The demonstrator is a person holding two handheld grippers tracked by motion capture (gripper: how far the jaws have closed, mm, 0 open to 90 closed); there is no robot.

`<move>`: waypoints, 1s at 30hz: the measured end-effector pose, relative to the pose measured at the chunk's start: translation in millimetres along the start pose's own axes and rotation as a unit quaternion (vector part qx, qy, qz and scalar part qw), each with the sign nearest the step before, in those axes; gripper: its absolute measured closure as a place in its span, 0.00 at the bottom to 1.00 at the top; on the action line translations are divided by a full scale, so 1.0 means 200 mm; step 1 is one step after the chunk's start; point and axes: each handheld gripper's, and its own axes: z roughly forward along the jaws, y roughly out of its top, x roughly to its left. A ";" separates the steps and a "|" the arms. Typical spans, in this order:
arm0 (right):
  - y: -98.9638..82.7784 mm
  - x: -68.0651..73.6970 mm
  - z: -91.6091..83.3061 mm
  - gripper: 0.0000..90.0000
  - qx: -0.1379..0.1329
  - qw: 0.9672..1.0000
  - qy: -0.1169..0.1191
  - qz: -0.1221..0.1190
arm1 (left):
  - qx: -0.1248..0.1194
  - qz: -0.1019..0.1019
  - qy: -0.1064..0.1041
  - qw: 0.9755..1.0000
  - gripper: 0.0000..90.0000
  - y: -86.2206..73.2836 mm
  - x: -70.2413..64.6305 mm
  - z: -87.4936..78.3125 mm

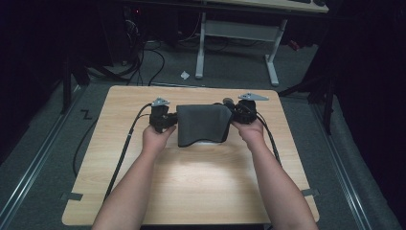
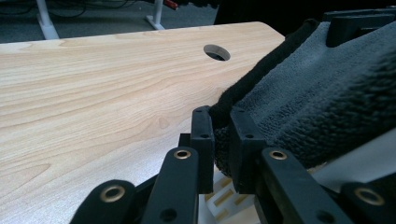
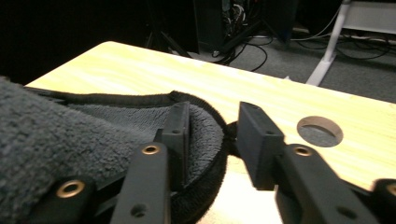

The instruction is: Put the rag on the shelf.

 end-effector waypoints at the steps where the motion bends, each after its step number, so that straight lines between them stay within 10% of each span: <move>1: 0.00 0.00 0.00 0.67 0.000 1.000 -0.002 -0.001 | -0.001 -0.001 0.000 1.000 0.89 0.00 0.00 0.00; 30: 0.04 -0.05 -0.07 0.56 -0.008 0.998 -0.064 -0.009 | -0.015 -0.002 0.049 0.999 0.73 0.04 0.02 -0.07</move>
